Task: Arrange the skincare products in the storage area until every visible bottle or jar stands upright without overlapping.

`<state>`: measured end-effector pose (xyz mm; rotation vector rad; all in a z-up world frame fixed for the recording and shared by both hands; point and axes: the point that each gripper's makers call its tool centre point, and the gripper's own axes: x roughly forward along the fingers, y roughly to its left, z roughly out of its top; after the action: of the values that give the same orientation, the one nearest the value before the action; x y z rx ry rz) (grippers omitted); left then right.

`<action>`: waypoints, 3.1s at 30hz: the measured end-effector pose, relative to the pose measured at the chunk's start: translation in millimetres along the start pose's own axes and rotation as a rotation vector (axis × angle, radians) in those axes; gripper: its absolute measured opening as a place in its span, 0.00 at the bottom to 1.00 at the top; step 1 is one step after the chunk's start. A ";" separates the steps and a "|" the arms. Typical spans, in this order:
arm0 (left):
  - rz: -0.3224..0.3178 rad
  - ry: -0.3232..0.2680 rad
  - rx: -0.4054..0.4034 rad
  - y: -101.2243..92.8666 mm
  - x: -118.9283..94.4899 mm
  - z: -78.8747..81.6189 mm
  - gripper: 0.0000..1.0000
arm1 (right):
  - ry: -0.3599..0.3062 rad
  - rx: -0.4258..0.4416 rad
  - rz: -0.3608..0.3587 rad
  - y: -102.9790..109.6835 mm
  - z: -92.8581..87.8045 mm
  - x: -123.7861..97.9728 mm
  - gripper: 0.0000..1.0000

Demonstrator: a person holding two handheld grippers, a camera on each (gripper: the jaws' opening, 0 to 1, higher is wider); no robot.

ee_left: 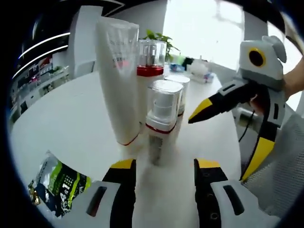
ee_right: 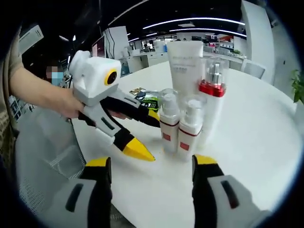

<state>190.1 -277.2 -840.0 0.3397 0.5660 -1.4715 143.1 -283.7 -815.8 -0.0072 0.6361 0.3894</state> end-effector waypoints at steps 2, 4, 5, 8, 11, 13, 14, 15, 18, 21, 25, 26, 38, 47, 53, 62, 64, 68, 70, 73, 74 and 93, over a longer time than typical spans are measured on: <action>0.005 0.003 -0.017 -0.9 -7.5 -2.8 0.48 | -0.007 0.005 -0.008 3.1 1.8 -1.8 0.71; 0.012 0.003 -0.043 -1.3 -15.7 -5.9 0.48 | -0.008 0.010 -0.014 6.8 2.0 -3.7 0.71; 0.016 0.003 -0.052 -1.2 -19.1 -7.4 0.49 | -0.010 0.010 -0.019 8.2 2.1 -4.4 0.71; 0.027 0.002 -0.074 -2.0 -32.5 -12.4 0.51 | -0.014 0.022 -0.029 13.8 1.9 -6.0 0.73; 0.038 0.001 -0.092 -3.2 -47.9 -17.0 0.54 | -0.029 0.041 -0.036 21.0 4.6 -8.2 0.73; 0.049 -0.001 -0.111 -3.2 -59.6 -20.4 0.56 | -0.033 0.043 -0.043 25.0 6.0 -8.8 0.74; 0.056 -0.004 -0.116 -2.9 -64.5 -21.7 0.57 | -0.035 0.041 -0.048 27.2 7.4 -9.1 0.75; 0.065 -0.008 -0.125 -2.6 -71.7 -23.8 0.58 | -0.038 0.038 -0.052 28.2 8.6 -9.6 0.75; 0.083 -0.019 -0.153 -0.9 -89.6 -30.4 0.61 | -0.051 0.038 -0.068 30.2 14.0 -12.2 0.77; 0.103 -0.030 -0.185 1.8 -103.5 -34.8 0.64 | -0.060 0.033 -0.091 30.5 19.5 -15.7 0.78; 0.143 -0.043 -0.236 8.1 -126.8 -42.2 0.68 | -0.078 0.037 -0.111 30.2 26.1 -20.2 0.80; 0.151 -0.046 -0.245 9.1 -131.9 -43.0 0.69 | -0.083 0.039 -0.115 31.3 28.6 -21.4 0.81; 0.201 -0.077 -0.349 12.8 -196.1 -49.8 0.80 | -0.101 0.018 -0.136 47.6 44.2 -22.0 0.85; 0.219 -0.083 -0.362 14.2 -230.8 -55.6 0.85 | -0.108 -0.004 -0.161 59.2 50.1 -23.2 0.90; 0.266 -0.133 -0.397 16.7 -245.7 -60.3 0.90 | -0.067 -0.001 -0.160 56.6 39.2 -27.0 0.95; 0.246 -0.115 -0.375 10.8 -243.8 -67.6 0.95 | -0.010 -0.084 -0.187 57.9 36.3 -21.7 1.00; 0.249 -0.113 -0.387 10.8 -244.3 -69.2 0.96 | -0.004 -0.080 -0.180 59.9 36.6 -19.3 1.00; 0.262 -0.133 -0.384 12.6 -247.9 -68.7 0.96 | 0.023 -0.098 -0.164 65.9 37.5 -14.2 1.00; 0.267 -0.130 -0.380 13.1 -248.3 -69.6 0.97 | 0.049 -0.152 -0.153 70.3 41.0 -10.6 1.00; 0.273 -0.138 -0.361 12.1 -249.3 -67.1 0.97 | 0.036 -0.160 -0.127 80.6 54.9 -1.9 1.00; 0.275 -0.151 -0.359 12.4 -250.3 -64.8 0.97 | 0.033 -0.161 -0.121 83.0 58.5 0.4 1.00; 0.294 -0.187 -0.364 18.1 -256.9 -62.4 0.97 | 0.035 -0.235 -0.051 93.1 104.1 56.3 1.00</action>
<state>197.5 -27.3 -752.2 -0.0029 0.5924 -1.0782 211.4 -164.5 -754.0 -0.2541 0.6202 0.4137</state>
